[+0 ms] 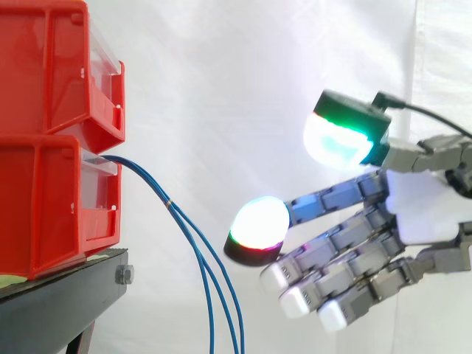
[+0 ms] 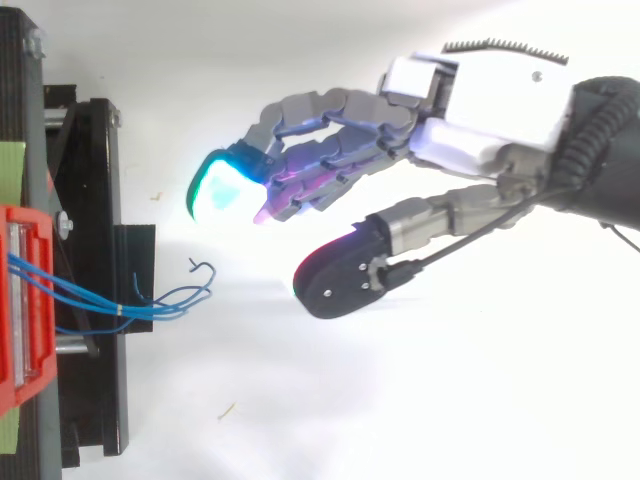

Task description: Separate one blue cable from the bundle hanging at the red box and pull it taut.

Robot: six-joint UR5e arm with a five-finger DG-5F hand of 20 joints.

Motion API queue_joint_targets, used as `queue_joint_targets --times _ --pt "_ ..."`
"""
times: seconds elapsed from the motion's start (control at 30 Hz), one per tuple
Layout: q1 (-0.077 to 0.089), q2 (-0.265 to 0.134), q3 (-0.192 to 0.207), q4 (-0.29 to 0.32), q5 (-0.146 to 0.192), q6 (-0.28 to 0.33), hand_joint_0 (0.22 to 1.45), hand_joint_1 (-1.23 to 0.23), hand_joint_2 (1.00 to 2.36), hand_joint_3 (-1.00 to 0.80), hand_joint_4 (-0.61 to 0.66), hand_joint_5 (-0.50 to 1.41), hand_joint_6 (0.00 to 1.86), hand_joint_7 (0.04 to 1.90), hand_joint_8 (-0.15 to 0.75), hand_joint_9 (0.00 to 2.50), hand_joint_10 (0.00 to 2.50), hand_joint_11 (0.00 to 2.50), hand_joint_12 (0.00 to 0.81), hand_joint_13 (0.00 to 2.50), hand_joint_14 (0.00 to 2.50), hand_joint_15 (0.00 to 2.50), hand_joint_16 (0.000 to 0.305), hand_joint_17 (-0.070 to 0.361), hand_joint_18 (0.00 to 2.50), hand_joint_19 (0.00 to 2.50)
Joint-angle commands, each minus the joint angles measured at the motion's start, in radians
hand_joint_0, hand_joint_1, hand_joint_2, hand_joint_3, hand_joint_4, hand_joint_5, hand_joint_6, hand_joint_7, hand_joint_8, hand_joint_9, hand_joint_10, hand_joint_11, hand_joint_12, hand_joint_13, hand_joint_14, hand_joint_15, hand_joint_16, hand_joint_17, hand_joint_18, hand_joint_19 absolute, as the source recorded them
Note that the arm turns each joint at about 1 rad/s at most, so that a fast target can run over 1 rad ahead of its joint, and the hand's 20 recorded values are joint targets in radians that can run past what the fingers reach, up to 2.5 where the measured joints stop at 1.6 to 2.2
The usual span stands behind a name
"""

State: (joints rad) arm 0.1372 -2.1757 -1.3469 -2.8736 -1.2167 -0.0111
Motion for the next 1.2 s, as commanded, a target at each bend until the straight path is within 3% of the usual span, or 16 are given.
queue_joint_targets --times 0.0,0.07,0.33,0.43,0.63,0.77,0.83,1.17 --pt "-0.004 -0.045 0.032 0.017 -0.009 0.017 0.51 -0.71 1.00 -0.50 0.25 -0.22 0.50 0.87 0.301 0.59 0.01 0.36 0.396 0.70 0.01 0.30 0.049 0.111 0.68 0.37" --pt "-0.008 -0.068 0.068 0.010 -0.026 0.026 0.51 -0.71 1.00 -0.50 0.25 -0.22 0.50 0.86 0.303 0.59 0.01 0.37 0.396 0.71 0.01 0.31 0.049 0.111 0.68 0.37" --pt "-0.007 -0.142 0.121 0.028 -0.050 0.051 0.51 -0.70 1.00 -0.50 0.25 -0.22 0.50 0.87 0.305 0.61 0.01 0.38 0.400 0.73 0.01 0.32 0.049 0.110 0.69 0.38" --pt "-0.013 -0.194 0.184 0.025 -0.122 0.125 0.52 -0.70 1.00 -0.50 0.25 -0.21 0.50 0.87 0.307 0.62 0.01 0.39 0.398 0.73 0.01 0.32 0.049 0.110 0.69 0.38" --pt "-0.010 -0.194 0.186 0.023 -0.149 0.145 0.52 -0.70 1.00 -0.50 0.27 -0.21 0.50 0.91 0.308 0.64 0.02 0.41 0.402 0.74 0.01 0.34 0.049 0.110 0.69 0.38" --pt "-0.016 -0.194 0.187 0.046 -0.208 0.177 0.52 -0.70 1.00 -0.50 0.28 -0.20 0.50 0.94 0.309 0.64 0.01 0.43 0.401 0.75 0.01 0.35 0.048 0.109 0.69 0.39" --pt "-0.016 -0.194 0.187 0.065 -0.222 0.198 0.52 -0.71 1.00 -0.50 0.29 -0.20 0.50 0.96 0.312 0.65 0.01 0.43 0.397 0.76 0.01 0.35 0.048 0.109 0.70 0.39" --pt "-0.022 -0.194 0.187 0.093 -0.227 0.203 0.59 -0.71 1.01 -0.41 0.29 -0.17 0.50 1.08 0.304 0.70 0.01 0.46 0.382 0.81 0.01 0.38 0.044 0.099 0.72 0.41"
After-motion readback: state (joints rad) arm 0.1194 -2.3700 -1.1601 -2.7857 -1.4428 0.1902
